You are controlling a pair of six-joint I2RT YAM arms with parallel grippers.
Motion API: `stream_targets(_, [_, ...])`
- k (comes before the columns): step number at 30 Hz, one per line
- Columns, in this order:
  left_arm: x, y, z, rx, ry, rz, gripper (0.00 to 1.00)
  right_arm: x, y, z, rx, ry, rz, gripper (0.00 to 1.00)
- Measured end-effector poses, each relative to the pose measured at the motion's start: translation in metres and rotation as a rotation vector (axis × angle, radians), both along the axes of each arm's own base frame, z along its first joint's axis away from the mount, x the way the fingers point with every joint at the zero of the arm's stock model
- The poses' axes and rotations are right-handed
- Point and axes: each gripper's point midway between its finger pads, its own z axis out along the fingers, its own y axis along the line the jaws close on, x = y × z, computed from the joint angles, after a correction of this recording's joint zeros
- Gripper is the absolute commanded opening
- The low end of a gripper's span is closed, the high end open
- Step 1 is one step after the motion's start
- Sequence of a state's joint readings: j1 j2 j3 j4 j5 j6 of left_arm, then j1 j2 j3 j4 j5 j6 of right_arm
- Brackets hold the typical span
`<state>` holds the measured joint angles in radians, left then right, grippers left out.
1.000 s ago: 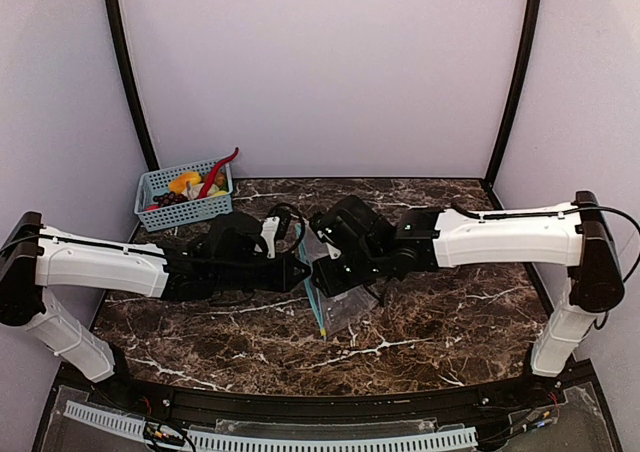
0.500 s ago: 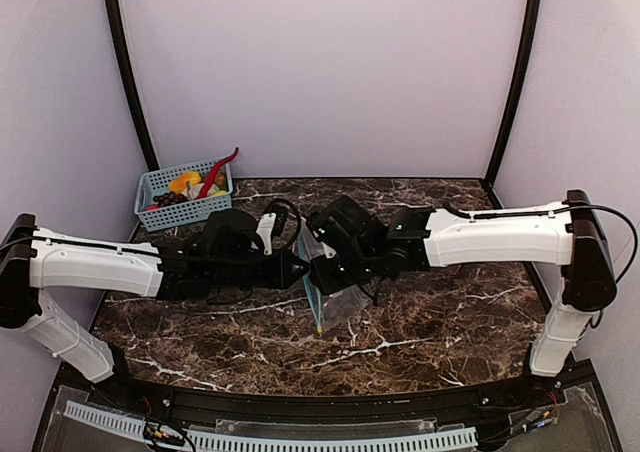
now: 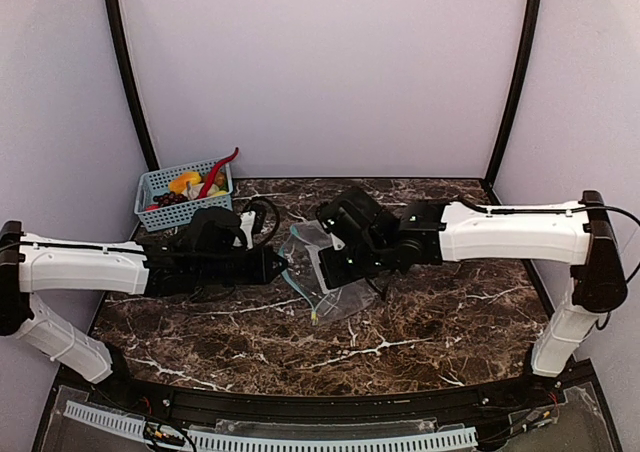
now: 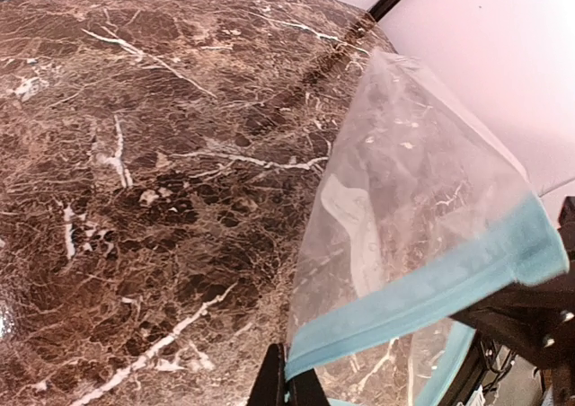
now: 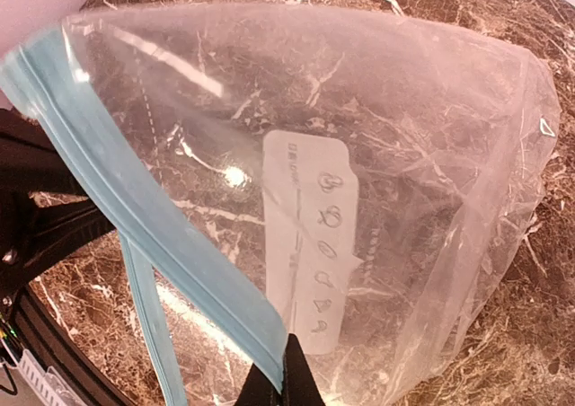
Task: Place the food in the zip-top bag and seal the zipper
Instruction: Open the zipper food storage bag at the center of the board.
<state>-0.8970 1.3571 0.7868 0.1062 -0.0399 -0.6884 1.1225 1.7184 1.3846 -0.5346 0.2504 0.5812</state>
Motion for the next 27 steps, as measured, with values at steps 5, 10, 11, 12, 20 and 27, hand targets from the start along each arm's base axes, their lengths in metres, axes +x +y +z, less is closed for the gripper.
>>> stream_targets(5, [0.006,0.013,-0.003,0.008,0.009,0.022,0.08,0.000,-0.009,0.029,0.054,-0.018,-0.008,0.00])
stream_targets(10, [-0.003,0.004,-0.004,0.001,0.028,-0.075,0.23,0.005,-0.015,0.034,0.063,0.003,-0.013,0.00])
stream_targets(11, [-0.006,0.000,-0.003,0.000,0.028,-0.103,0.29,0.004,-0.016,0.032,0.055,0.015,-0.011,0.00])
stream_targets(12, [-0.007,-0.002,-0.002,-0.003,0.028,-0.124,0.34,0.005,-0.016,0.032,0.054,0.018,-0.012,0.00])
stream_targets(20, [-0.023,-0.014,0.019,-0.067,0.040,-0.294,0.86,0.017,-0.021,0.020,-0.001,0.051,-0.042,0.00])
stream_targets(27, [-0.014,0.020,0.069,-0.085,0.030,-0.320,0.92,0.028,-0.032,0.015,-0.034,0.068,-0.076,0.00])
